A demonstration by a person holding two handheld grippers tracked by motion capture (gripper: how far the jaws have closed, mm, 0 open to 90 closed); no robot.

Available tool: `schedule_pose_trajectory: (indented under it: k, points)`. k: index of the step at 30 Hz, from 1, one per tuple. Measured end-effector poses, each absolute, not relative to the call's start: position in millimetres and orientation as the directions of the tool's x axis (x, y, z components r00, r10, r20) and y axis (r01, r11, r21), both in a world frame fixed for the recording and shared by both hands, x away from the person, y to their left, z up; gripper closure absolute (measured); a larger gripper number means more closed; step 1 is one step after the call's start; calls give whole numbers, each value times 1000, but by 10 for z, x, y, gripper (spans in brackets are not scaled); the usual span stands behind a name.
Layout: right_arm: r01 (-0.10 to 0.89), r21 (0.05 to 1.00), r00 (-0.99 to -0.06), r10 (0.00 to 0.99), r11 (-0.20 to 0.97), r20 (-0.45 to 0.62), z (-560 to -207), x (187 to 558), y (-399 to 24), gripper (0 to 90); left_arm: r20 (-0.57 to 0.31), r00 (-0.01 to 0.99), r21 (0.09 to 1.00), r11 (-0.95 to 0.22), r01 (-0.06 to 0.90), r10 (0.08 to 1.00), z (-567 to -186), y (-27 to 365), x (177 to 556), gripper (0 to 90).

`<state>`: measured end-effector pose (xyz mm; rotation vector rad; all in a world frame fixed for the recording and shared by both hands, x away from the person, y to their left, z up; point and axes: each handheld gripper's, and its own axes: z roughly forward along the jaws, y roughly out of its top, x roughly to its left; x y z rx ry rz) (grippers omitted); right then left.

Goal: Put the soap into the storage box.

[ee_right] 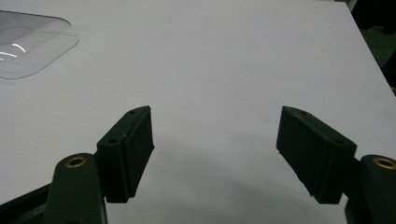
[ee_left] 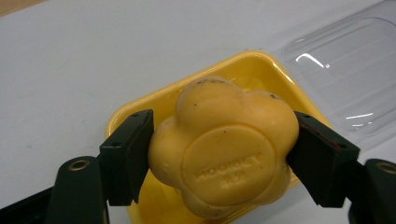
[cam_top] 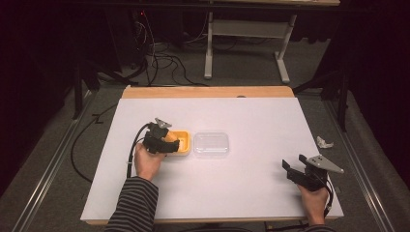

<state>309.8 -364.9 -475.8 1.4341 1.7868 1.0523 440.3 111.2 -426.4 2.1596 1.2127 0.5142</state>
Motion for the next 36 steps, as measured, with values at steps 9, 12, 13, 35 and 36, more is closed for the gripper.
schedule_pose_trajectory:
  k: [9, 12, 13, 35, 36]
  points:
    - [488, 867, -228, 974, 99, 17, -4758, 3098, -3648, 276, 36, 509, 658, -404, 635, 860, -4308, 1094, 4427, 278]
    - [488, 867, -227, 974, 99, 17, -4758, 3098, -3649, 276, 32, 508, 655, -402, 640, 861, -4321, 1099, 4444, 278]
    - [488, 867, -227, 974, 100, 16, -4758, 3098, -3648, 276, 33, 506, 655, -401, 641, 862, -4326, 1099, 4448, 278]
    - [489, 866, -226, 974, 100, 15, -4759, 3100, -3646, 276, 49, 494, 623, -413, 664, 868, -4466, 1056, 4546, 275]
    - [489, 867, -226, 974, 101, 14, -4759, 3100, -3647, 276, 52, 494, 625, -414, 662, 868, -4468, 1054, 4545, 274]
